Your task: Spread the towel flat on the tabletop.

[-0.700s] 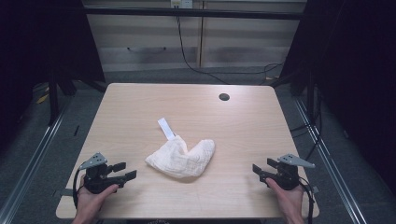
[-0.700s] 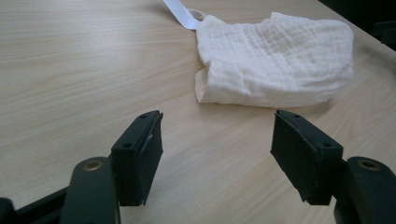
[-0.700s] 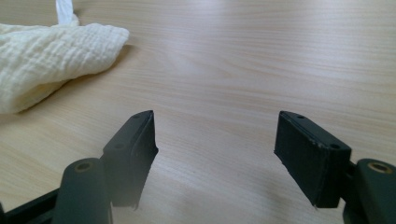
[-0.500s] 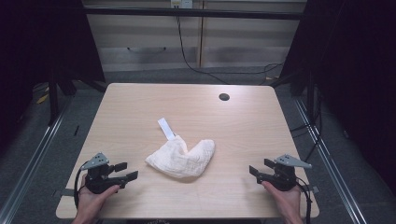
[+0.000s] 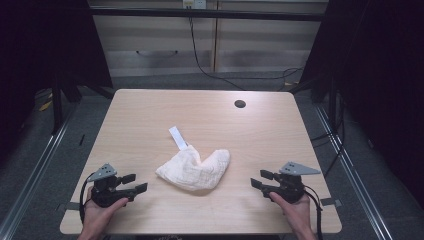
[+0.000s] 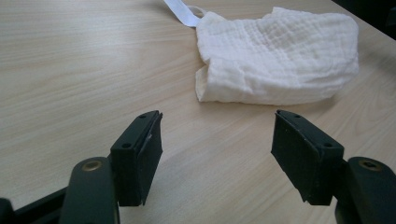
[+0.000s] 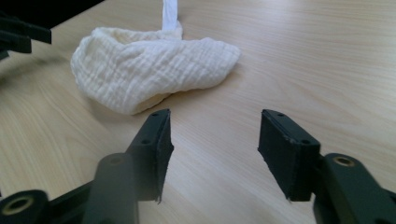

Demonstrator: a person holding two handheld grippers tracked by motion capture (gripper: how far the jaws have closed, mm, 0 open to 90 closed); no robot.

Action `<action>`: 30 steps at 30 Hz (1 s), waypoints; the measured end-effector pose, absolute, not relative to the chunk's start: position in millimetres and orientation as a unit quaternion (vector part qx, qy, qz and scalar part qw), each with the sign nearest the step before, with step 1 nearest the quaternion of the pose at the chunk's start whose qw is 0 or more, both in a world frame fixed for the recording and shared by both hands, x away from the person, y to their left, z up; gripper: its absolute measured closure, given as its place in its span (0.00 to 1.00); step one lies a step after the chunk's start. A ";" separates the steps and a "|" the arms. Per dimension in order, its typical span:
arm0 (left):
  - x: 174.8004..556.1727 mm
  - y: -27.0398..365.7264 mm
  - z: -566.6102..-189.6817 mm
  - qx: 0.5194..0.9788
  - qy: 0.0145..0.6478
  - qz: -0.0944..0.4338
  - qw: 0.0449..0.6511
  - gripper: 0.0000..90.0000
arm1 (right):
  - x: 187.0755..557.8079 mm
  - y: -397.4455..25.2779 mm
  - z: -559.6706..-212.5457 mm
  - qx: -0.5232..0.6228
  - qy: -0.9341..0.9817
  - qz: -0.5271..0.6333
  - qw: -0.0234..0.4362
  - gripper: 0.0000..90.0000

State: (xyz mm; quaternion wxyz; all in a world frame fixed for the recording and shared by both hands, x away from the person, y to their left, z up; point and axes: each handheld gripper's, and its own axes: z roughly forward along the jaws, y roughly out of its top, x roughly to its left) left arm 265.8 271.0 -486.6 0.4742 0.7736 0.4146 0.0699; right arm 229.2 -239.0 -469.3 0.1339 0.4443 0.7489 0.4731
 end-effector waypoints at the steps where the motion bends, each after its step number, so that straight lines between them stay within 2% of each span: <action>1: 265.7 271.4 -486.5 0.771 0.416 0.070 0.477 0.37 | 231.9 -233.1 -468.3 0.436 0.756 0.471 0.130 0.49; 7: 265.0 273.8 -486.9 0.770 0.420 0.071 0.475 0.37 | 252.2 -198.0 -460.8 0.405 0.777 0.469 0.107 0.48; 10: 263.1 273.8 -486.6 0.771 0.416 0.071 0.477 0.38 | 273.5 -160.0 -456.0 0.372 0.800 0.463 0.088 0.49; 12: 262.5 273.7 -486.2 0.773 0.412 0.072 0.477 0.38 | 277.2 -152.7 -454.8 0.364 0.805 0.460 0.086 0.48; 13: 262.0 273.5 -486.1 0.772 0.412 0.072 0.478 0.38 | 288.1 -131.6 -449.9 0.348 0.814 0.458 0.080 0.45; 15: 261.2 274.1 -485.9 0.774 0.410 0.071 0.478 0.38 | 291.9 -125.2 -448.4 0.345 0.817 0.457 0.075 0.43; 18: 258.7 275.5 -485.8 0.772 0.411 0.070 0.479 0.38 | 310.6 -93.7 -451.2 0.329 0.836 0.434 0.059 0.36; 21: 257.2 276.6 -486.2 0.774 0.411 0.071 0.477 0.38 | 318.1 -81.6 -458.9 0.324 0.848 0.415 0.052 0.35; 25: 257.6 274.8 -486.1 0.774 0.409 0.068 0.478 0.38 | 331.5 -72.6 -480.0 0.340 0.857 0.386 0.033 0.26; 30: 258.6 272.4 -487.0 0.779 0.404 0.065 0.474 0.38 | 338.8 -68.7 -493.6 0.347 0.862 0.368 0.028 0.27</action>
